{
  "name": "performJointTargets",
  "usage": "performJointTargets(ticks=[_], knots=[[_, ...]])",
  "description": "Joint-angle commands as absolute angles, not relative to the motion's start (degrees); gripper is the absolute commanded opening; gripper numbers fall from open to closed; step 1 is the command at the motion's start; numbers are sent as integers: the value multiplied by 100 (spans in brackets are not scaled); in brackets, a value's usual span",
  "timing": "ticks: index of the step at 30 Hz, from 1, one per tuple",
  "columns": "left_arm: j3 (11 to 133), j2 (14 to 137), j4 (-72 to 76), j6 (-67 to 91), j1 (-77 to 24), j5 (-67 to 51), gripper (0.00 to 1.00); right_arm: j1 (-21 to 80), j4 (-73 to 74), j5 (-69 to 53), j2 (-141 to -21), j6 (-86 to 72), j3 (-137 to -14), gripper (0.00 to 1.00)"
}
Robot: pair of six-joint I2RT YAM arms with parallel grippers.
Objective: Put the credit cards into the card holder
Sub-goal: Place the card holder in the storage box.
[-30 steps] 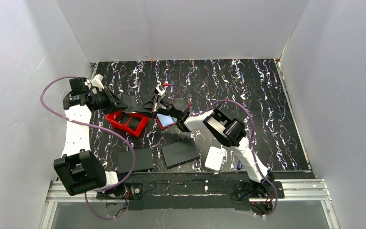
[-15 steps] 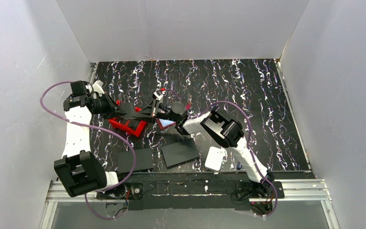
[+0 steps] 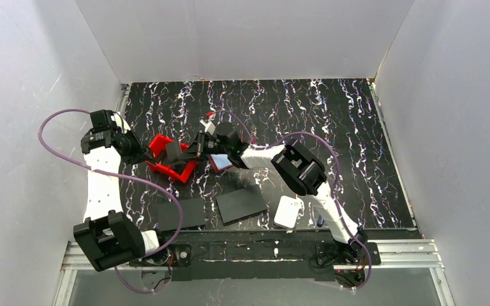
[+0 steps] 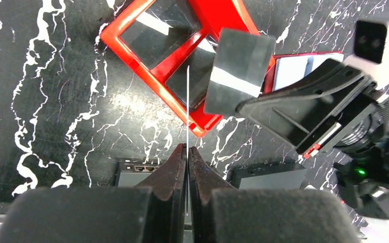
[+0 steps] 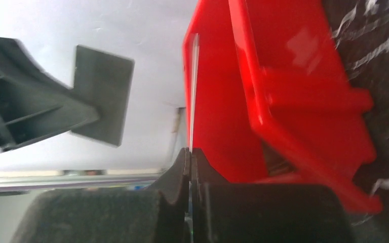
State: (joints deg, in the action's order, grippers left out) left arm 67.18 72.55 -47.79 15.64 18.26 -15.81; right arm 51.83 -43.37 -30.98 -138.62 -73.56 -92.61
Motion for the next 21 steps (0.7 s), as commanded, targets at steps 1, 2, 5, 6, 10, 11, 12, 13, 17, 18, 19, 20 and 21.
performJointTargets(ticks=[1,2,5,6,10,11,12,13,17,18,19,20,21], knots=[[6936,6969,-5016,1511,1805,-1366,0,5330,-1018,-2587,-13561,-4055,-10463,1],[6941,6938,-5027,1504,1781,-1367,0,5363,-637,-2457,-13578,-3698,-10678,1],[6915,6863,-5030,1511,1719,-1428,0,5471,575,-2106,-13847,-2835,-11544,1],[6907,6835,-5028,1512,1697,-1447,0,5512,900,-1990,-13957,-2617,-11823,1],[6810,6671,-5025,1506,1613,-1505,0,5686,1663,-1590,-14302,-2029,-12663,1],[6781,6618,-5024,1491,1594,-1501,0,5724,1860,-1468,-14397,-1908,-12886,1],[6759,6561,-5021,1478,1570,-1482,0,5752,2044,-1351,-14488,-1800,-13106,4],[6742,6499,-5027,1467,1537,-1464,0,5775,2199,-1238,-14565,-1711,-13306,9],[6713,6280,-5040,1441,1392,-1455,0,5795,2458,-1024,-14720,-1562,-13763,22],[6719,6259,-5038,1429,1360,-1466,0,5796,2507,-959,-14708,-1520,-13807,25],[6729,6257,-5038,1417,1327,-1475,0,5792,2550,-895,-14680,-1481,-13822,28],[6751,6262,-5039,1409,1291,-1491,0,5792,2589,-828,-14640,-1449,-13823,31],[6776,6263,-5039,1406,1260,-1530,0,5792,2634,-780,-14587,-1421,-13821,34]])
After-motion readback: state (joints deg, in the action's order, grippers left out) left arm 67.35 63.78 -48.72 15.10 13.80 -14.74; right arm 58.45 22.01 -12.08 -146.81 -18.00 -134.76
